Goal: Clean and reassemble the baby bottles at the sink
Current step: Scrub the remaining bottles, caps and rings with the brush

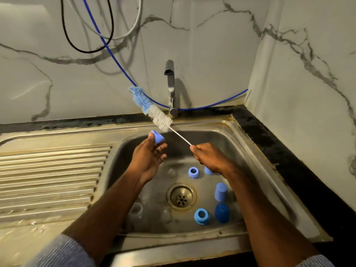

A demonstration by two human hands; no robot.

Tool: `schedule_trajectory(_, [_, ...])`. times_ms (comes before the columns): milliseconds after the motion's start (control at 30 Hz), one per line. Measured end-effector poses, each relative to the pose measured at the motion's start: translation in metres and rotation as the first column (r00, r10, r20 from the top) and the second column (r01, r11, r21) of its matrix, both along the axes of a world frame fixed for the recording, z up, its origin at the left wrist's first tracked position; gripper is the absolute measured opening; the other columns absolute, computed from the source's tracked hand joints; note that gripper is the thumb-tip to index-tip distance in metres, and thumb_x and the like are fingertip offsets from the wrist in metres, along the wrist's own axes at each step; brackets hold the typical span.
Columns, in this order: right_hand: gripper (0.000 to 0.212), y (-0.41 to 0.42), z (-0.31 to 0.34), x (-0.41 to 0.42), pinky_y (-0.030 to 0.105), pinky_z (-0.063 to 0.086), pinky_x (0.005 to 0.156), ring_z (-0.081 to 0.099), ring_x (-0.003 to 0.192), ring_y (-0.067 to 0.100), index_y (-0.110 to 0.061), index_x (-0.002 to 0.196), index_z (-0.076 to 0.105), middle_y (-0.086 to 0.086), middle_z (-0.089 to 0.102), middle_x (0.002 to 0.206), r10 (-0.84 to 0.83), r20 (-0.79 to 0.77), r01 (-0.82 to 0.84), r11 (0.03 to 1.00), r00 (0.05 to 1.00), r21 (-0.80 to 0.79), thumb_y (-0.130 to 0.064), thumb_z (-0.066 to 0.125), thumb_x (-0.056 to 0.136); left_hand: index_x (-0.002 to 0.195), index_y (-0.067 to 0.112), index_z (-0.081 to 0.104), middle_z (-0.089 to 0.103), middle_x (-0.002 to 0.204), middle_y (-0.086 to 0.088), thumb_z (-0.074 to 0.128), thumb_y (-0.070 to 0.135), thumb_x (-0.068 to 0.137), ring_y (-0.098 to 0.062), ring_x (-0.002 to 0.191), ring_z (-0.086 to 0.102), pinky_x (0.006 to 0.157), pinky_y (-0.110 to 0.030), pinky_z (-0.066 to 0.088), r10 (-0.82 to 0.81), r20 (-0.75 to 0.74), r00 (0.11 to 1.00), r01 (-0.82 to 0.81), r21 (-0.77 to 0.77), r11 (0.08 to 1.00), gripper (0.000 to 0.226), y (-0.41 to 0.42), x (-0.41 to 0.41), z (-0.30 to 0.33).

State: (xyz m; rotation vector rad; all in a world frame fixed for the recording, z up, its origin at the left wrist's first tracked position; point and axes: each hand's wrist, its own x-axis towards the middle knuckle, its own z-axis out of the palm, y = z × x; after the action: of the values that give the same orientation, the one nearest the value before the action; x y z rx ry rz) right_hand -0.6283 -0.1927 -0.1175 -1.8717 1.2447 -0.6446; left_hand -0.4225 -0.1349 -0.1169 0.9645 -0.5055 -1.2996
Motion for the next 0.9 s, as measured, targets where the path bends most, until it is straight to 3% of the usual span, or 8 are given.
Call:
schedule_trajectory(133, [0.049, 0.012, 0.003, 0.009, 0.013, 0.031, 0.039, 0.036, 0.035, 0.000, -0.021, 0.060, 0.048, -0.013, 0.043, 0.041, 0.111, -0.083, -0.108, 0.993, 0.990, 0.041, -0.040, 0.043, 0.105, 0.105, 0.014, 0.063, 0.069, 0.101, -0.009, 0.064, 0.019, 0.093, -0.018, 0.090, 0.066, 0.081, -0.031, 0.049, 0.142, -0.104, 0.984, -0.150, -0.065, 0.987, 0.013, 0.008, 0.013, 0.000])
schedule_trajectory(200, [0.049, 0.015, 0.004, 0.013, 0.010, 0.028, 0.036, 0.035, 0.033, 0.000, -0.021, 0.061, 0.047, -0.013, 0.042, 0.041, 0.143, -0.093, -0.137, 0.988, 0.985, 0.063, -0.040, 0.042, 0.106, 0.104, 0.015, 0.063, 0.071, 0.103, -0.010, 0.066, 0.013, 0.091, -0.021, 0.094, 0.068, 0.084, -0.032, 0.052, 0.150, -0.109, 0.983, -0.163, -0.125, 0.979, 0.013, 0.007, 0.013, 0.000])
schedule_trajectory(333, [0.049, 0.018, 0.006, 0.017, 0.015, 0.028, 0.040, 0.028, 0.038, 0.002, -0.020, 0.059, 0.042, -0.010, 0.035, 0.046, 0.156, -0.015, -0.154, 0.986, 0.988, 0.067, -0.035, 0.042, 0.106, 0.121, 0.009, 0.060, 0.072, 0.112, -0.014, 0.076, 0.012, 0.080, -0.024, 0.098, 0.071, 0.080, -0.031, 0.058, 0.250, 0.093, 0.964, -0.229, -0.198, 0.953, 0.044, 0.002, 0.017, 0.001])
schedule_trajectory(400, [0.049, 0.019, 0.006, 0.020, 0.018, 0.029, 0.046, 0.029, 0.042, 0.004, -0.019, 0.060, 0.042, -0.006, 0.035, 0.050, 0.169, 0.010, -0.170, 0.984, 0.985, 0.046, -0.033, 0.042, 0.107, 0.120, 0.012, 0.062, 0.072, 0.112, -0.014, 0.077, 0.008, 0.083, -0.025, 0.100, 0.070, 0.080, -0.030, 0.060, 0.313, 0.227, 0.922, -0.276, -0.179, 0.944, 0.040, 0.001, 0.019, -0.001])
schedule_trajectory(533, [0.048, 0.020, 0.004, 0.027, 0.028, 0.034, 0.057, 0.034, 0.049, 0.007, -0.018, 0.061, 0.045, -0.006, 0.039, 0.051, 0.134, -0.019, -0.133, 0.990, 0.991, 0.040, -0.033, 0.042, 0.107, 0.120, 0.009, 0.063, 0.074, 0.107, -0.013, 0.076, 0.008, 0.084, -0.026, 0.100, 0.072, 0.088, -0.036, 0.060, 0.254, 0.272, 0.928, -0.200, -0.213, 0.956, 0.038, -0.001, 0.013, -0.005])
schedule_trajectory(600, [0.048, 0.019, 0.004, 0.025, 0.025, 0.034, 0.053, 0.033, 0.045, 0.005, -0.018, 0.062, 0.045, -0.007, 0.038, 0.050, 0.113, 0.002, -0.113, 0.991, 0.994, 0.068, -0.033, 0.042, 0.107, 0.123, 0.003, 0.062, 0.075, 0.106, -0.014, 0.073, 0.011, 0.085, -0.025, 0.098, 0.073, 0.087, -0.034, 0.061, 0.211, 0.216, 0.953, -0.162, -0.224, 0.961, 0.040, -0.002, 0.010, -0.004])
schedule_trajectory(767, [0.049, 0.019, 0.003, 0.025, 0.026, 0.035, 0.056, 0.035, 0.050, 0.008, -0.019, 0.059, 0.044, -0.006, 0.040, 0.052, 0.187, -0.030, -0.187, 0.982, 0.982, 0.014, -0.033, 0.043, 0.107, 0.120, 0.001, 0.064, 0.075, 0.105, -0.016, 0.065, 0.025, 0.094, -0.023, 0.097, 0.075, 0.079, -0.030, 0.061, 0.089, -0.243, 0.966, -0.119, -0.112, 0.987, 0.035, 0.000, 0.018, 0.003])
schedule_trajectory(900, [0.050, 0.013, -0.001, 0.022, 0.025, 0.036, 0.055, 0.038, 0.052, 0.007, -0.007, 0.064, 0.048, 0.001, 0.044, 0.058, 0.122, -0.074, -0.132, 0.980, 0.990, -0.152, -0.034, 0.045, 0.106, 0.120, 0.000, 0.065, 0.073, 0.110, -0.021, 0.070, 0.027, 0.085, -0.025, 0.096, 0.074, 0.076, -0.029, 0.060, -0.017, -0.196, 0.980, -0.013, -0.149, 0.989, 0.044, 0.002, 0.020, 0.005])
